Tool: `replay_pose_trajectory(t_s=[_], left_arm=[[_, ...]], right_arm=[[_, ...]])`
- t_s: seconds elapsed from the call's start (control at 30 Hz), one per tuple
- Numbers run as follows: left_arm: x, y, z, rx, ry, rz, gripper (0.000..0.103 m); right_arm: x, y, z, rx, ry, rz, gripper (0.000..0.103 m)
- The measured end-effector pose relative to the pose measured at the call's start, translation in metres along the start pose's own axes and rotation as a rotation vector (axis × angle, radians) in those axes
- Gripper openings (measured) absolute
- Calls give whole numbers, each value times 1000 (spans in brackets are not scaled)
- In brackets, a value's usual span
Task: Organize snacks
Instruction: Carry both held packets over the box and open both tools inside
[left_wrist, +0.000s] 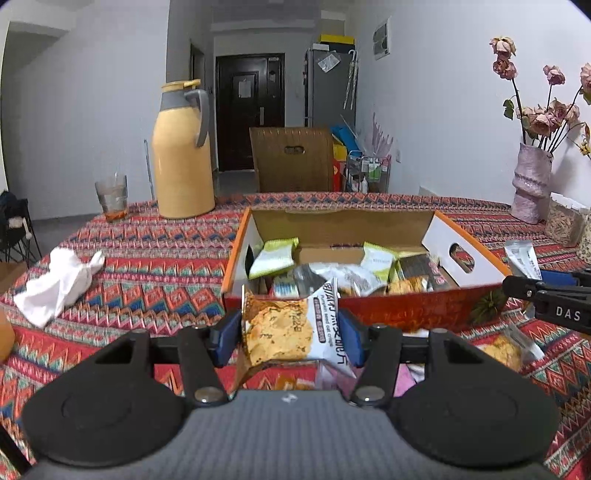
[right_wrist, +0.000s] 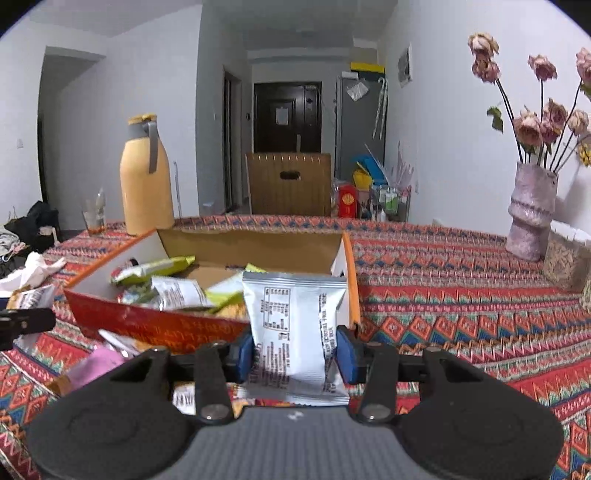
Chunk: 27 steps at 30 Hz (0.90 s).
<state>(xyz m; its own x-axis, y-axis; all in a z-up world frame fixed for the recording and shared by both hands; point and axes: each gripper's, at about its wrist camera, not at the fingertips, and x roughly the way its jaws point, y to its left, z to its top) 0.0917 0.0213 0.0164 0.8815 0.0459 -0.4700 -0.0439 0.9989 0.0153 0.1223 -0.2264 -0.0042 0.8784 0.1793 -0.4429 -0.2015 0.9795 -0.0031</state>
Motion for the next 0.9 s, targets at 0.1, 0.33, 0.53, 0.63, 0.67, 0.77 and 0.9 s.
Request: replay_pose_trajectory(t_s=[0.1,0.33,0.53,0.63,0.67,0.77,0.9], left_arm=[[5,-2,9,16,-14,6,57],[20,-9,35,43,-63,31,57],[41,-18,56,59,-89,51,57],[54,-21,65,51,-94,61,57],[59,-22,68,47,-93,66,57],[73,-23,76,30,-92,73,57],[90,-25,83,4,-104,68,57]], right_arm=[[4,2,8,-7,-14,4,44],[21,10,27,-13,-38,19,44],[40,17,40,-8,-44,39,44],[51,19,45,-12,-45,43,44],[55,20,47,-13,-45,43,44],[67,20,50,-8,-43,42,44],[84,21,50,-17,-33,38,44]])
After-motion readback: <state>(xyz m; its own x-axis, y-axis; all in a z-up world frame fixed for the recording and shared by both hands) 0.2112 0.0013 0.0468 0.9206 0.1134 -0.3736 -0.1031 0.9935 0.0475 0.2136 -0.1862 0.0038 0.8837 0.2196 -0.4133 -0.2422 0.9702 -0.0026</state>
